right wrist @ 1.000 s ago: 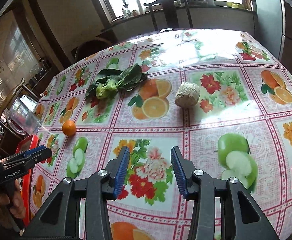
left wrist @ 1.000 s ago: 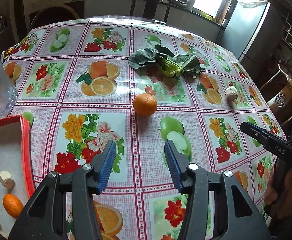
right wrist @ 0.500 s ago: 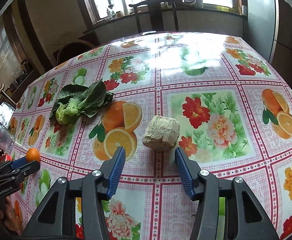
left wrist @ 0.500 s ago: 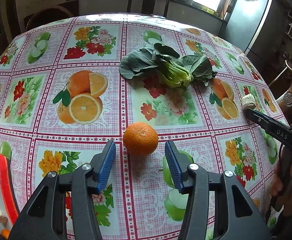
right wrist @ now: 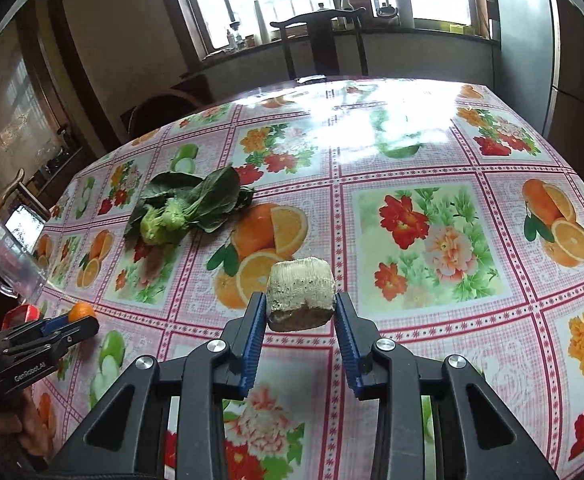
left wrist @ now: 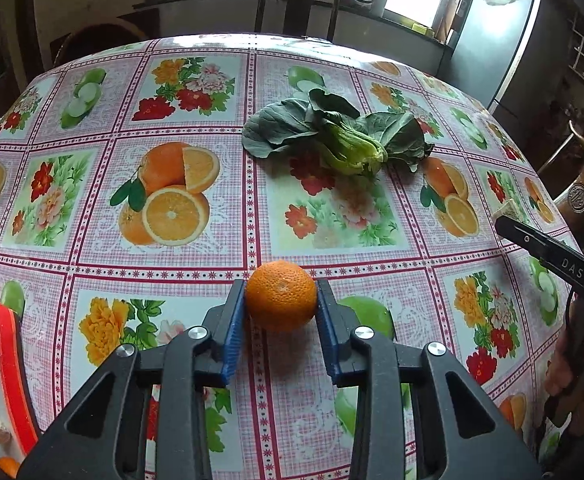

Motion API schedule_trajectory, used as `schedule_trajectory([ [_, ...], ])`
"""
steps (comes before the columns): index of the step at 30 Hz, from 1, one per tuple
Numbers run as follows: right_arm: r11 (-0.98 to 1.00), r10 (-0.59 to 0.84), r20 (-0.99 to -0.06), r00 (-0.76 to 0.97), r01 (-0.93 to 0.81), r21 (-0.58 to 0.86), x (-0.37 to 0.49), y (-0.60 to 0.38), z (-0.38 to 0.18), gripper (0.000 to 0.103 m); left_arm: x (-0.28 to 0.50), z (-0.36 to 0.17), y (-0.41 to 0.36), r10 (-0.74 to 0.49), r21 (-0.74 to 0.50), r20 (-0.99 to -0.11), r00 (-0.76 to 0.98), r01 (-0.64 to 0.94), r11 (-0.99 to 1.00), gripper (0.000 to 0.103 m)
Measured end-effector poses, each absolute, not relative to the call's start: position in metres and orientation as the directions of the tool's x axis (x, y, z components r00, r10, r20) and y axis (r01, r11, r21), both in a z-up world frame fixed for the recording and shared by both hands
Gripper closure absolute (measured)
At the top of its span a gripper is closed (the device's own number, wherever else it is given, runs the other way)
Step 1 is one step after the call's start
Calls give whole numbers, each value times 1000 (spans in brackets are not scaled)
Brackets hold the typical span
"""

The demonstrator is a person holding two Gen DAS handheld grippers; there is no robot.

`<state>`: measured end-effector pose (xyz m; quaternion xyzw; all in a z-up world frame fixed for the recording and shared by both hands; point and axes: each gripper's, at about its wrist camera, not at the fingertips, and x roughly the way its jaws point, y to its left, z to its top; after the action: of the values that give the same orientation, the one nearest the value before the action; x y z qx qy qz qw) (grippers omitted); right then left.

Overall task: Organize fruits
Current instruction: 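Grasp the orange with the left tool while the right tool grasps the beige block, then carry the orange in the left tool over the tray while the right tool carries the block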

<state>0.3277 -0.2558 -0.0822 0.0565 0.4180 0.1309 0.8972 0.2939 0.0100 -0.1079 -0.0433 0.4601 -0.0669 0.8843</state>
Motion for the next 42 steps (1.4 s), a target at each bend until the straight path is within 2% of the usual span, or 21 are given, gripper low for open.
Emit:
schedule_trajectory([
  [17,873,483,-683,548,-362,327,210,-196,-56,68,198,-73,44,-194,-210,-759,622,48,976,73],
  [32,809,577,-658,484,-454,375,138,-153,-48,68,113,-51,88,-162,-221,-718,676,-1,975,72],
  [42,750,636,-646,422,-534,389,103,-107,-45,68,55,-46,116,-99,-192,-706,701,-55,980,72],
])
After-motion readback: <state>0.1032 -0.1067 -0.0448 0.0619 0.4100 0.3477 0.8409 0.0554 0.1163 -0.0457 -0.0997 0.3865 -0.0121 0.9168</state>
